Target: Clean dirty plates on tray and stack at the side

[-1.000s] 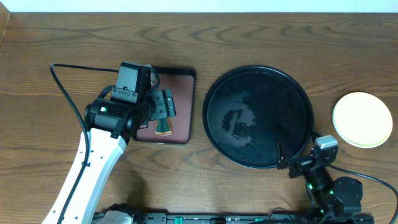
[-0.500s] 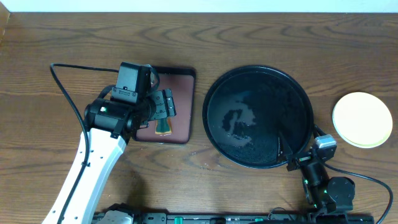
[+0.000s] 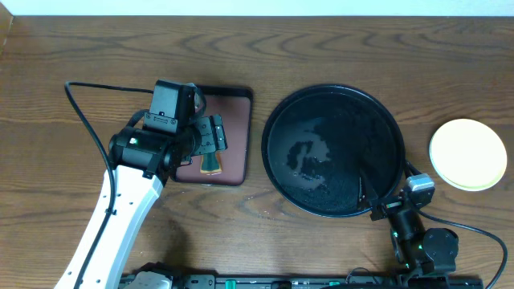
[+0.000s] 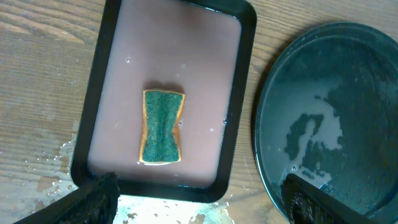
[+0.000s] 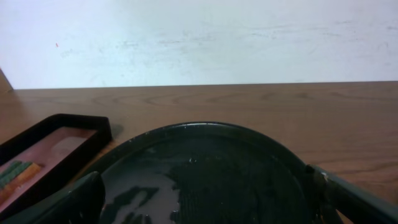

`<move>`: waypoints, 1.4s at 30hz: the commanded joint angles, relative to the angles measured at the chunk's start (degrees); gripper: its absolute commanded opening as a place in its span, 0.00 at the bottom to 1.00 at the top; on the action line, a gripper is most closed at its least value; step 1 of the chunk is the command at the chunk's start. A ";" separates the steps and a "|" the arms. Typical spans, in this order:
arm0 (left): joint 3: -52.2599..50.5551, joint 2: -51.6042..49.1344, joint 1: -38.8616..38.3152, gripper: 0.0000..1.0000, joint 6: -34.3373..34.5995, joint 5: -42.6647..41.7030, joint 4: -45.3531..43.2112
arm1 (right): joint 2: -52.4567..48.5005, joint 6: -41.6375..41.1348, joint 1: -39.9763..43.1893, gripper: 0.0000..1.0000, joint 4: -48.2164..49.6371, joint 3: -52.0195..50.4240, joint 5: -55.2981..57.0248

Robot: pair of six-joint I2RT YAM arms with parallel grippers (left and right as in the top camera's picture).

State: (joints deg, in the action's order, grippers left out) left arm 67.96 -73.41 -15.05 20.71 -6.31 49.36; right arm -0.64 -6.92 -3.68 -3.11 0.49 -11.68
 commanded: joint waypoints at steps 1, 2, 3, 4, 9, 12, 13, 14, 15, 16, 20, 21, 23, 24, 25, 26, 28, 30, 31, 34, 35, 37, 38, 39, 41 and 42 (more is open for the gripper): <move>-0.81 2.47 -0.13 0.84 -0.57 2.91 0.07 | 0.26 0.79 -0.44 0.99 -0.11 -0.17 0.74; -1.84 4.50 -0.13 0.85 -0.55 5.88 -0.13 | 0.26 0.79 -0.44 0.99 -0.09 -0.17 0.74; -3.21 6.49 -0.13 0.84 -0.55 7.98 -1.18 | 0.26 0.79 -0.44 0.99 -0.11 -0.17 0.74; -5.75 9.29 -0.11 0.84 -0.55 9.60 -4.31 | 0.26 0.79 -0.44 0.99 -0.11 -0.17 0.74; -21.59 24.85 3.02 0.85 -0.55 10.34 -22.32 | 0.26 0.79 -0.44 0.99 -0.09 -0.17 0.74; -30.91 34.69 5.81 0.84 -0.57 9.77 -30.49 | 0.26 0.79 -0.44 0.99 -0.11 -0.17 0.72; -34.01 38.45 6.71 0.85 -0.57 9.79 -32.33 | 0.26 0.79 -0.44 0.99 -0.11 -0.17 0.74; -36.26 41.51 7.43 0.84 -0.57 9.79 -33.22 | 0.26 0.79 -0.44 0.99 -0.11 -0.17 0.74; -38.29 44.59 8.13 0.84 -0.55 9.79 -33.81 | 0.26 0.79 -0.44 0.99 -0.11 -0.17 0.74; -40.41 47.95 8.85 0.84 -0.57 9.84 -34.27 | 0.26 0.79 -0.44 0.99 -0.11 -0.17 0.74; -46.99 60.48 11.74 0.85 -0.55 10.01 -36.24 | 0.26 0.79 -0.44 0.99 -0.11 -0.17 0.74; -48.22 63.39 12.41 0.84 -0.55 10.01 -36.24 | 0.26 0.79 -0.44 0.99 -0.11 -0.17 0.72; -50.84 69.40 13.38 0.84 -0.57 10.03 -36.22 | 0.26 0.79 -0.44 0.99 -0.09 -0.17 0.74; -51.47 70.75 13.44 0.84 -0.59 10.08 -36.20 | 0.26 0.79 -0.44 0.99 -0.11 -0.17 0.74; -52.06 71.87 13.42 0.85 -0.59 10.34 -36.20 | 0.26 0.79 -0.44 0.99 -0.11 -0.17 0.74; -52.72 72.98 13.42 0.84 -0.59 10.45 -36.20 | 0.26 0.79 -0.44 0.99 -0.11 -0.17 0.74; -53.68 73.26 13.42 0.85 -0.57 10.75 -36.41 | 0.26 0.79 -0.44 0.99 -0.11 -0.17 0.74; -54.75 73.31 13.38 0.85 -0.57 10.88 -36.46 | 0.26 0.79 -0.44 0.99 -0.11 -0.17 0.74; -55.54 73.31 13.38 0.85 -0.57 10.88 -36.52 | 0.26 0.79 -0.44 0.99 -0.11 -0.17 0.74; -58.64 73.31 13.38 0.85 -0.55 10.88 -38.49 | 0.26 0.79 -0.44 0.99 -0.11 -0.17 0.74; -59.95 73.31 13.38 0.85 -0.55 10.86 -39.76 | 0.26 0.79 -0.44 0.99 -0.11 -0.17 0.74; -62.90 73.31 13.35 0.84 -0.50 10.82 -42.73 | 0.26 0.79 -0.44 0.99 -0.11 -0.17 0.74; -64.13 73.31 13.35 0.85 -0.46 10.82 -44.09 | 0.26 0.79 -0.44 0.99 -0.11 -0.17 0.74; -65.42 73.31 13.38 0.85 -0.31 10.84 -45.48 | 0.26 0.79 -0.44 0.99 -0.11 -0.17 0.74; -67.73 73.31 13.35 0.85 -0.31 10.86 -46.60 | 0.26 0.79 -0.44 1.00 -0.11 -0.17 0.72; -67.76 73.31 13.35 0.85 -0.31 10.82 -45.81 | 0.26 0.79 -0.44 0.99 -0.11 -0.17 0.74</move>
State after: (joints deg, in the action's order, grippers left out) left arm 1.91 -0.69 -1.91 20.73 3.40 2.46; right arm -0.69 -6.90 -3.68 -3.14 0.47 -11.46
